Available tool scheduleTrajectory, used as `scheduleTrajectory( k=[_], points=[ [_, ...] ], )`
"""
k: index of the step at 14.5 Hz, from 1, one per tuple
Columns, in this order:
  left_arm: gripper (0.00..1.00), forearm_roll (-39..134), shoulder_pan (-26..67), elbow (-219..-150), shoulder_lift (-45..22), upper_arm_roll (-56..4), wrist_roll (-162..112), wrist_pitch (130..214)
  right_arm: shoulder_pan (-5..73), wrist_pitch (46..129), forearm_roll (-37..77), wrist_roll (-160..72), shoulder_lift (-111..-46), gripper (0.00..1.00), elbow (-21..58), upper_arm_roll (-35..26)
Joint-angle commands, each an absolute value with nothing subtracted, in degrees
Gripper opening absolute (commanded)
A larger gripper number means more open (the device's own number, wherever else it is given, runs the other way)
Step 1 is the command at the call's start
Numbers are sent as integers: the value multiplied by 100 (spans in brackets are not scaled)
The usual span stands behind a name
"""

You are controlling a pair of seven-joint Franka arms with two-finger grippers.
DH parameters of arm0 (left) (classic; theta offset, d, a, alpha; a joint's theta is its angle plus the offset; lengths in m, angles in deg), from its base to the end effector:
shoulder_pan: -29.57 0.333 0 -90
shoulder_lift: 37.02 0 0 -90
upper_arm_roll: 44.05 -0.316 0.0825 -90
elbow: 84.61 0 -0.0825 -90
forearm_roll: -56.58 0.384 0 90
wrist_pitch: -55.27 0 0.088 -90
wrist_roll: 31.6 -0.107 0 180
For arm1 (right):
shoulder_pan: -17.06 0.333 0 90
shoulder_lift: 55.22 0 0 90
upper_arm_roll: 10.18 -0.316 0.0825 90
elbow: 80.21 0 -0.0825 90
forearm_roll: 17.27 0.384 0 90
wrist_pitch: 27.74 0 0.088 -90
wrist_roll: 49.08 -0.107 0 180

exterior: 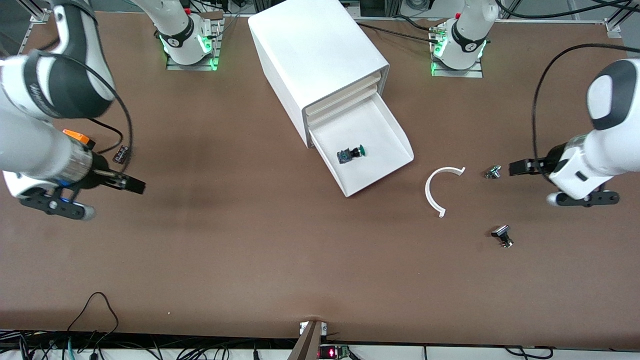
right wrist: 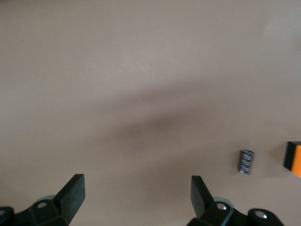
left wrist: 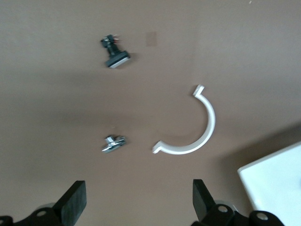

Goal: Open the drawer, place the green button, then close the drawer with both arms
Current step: 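Raise the right gripper away from the drawer while the left gripper approaches, then push the open drawer shut with the left gripper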

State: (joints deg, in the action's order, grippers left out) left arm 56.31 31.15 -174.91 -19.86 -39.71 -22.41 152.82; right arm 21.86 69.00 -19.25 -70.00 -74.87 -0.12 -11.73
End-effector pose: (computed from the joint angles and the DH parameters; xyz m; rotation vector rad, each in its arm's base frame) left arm 0.6308 -0.0260 0.4540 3.1155 0.1788 -0.2722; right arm 0.6553 0.0669 0.5078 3.0798 -0.3881 -0.0696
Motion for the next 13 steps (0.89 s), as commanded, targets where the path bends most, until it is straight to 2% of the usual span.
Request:
scheduleTrajectory(
  k=[1,5,13],
  points=[
    [99,5579,2554,-17697,-1673,-3965,-1055,15913,2040,6990,-1982,-6484,-6823,100,619,-1177],
    [99,5571,1930,-17935,-1164,-3956,405,16793,2048,7017,-1982,-5998,-6656,100,776,-886],
    [99,5579,1068,-17935,-47,-3851,2569,18173,1935,6920,-1982,-5410,-6673,100,663,-842]
  ],
)
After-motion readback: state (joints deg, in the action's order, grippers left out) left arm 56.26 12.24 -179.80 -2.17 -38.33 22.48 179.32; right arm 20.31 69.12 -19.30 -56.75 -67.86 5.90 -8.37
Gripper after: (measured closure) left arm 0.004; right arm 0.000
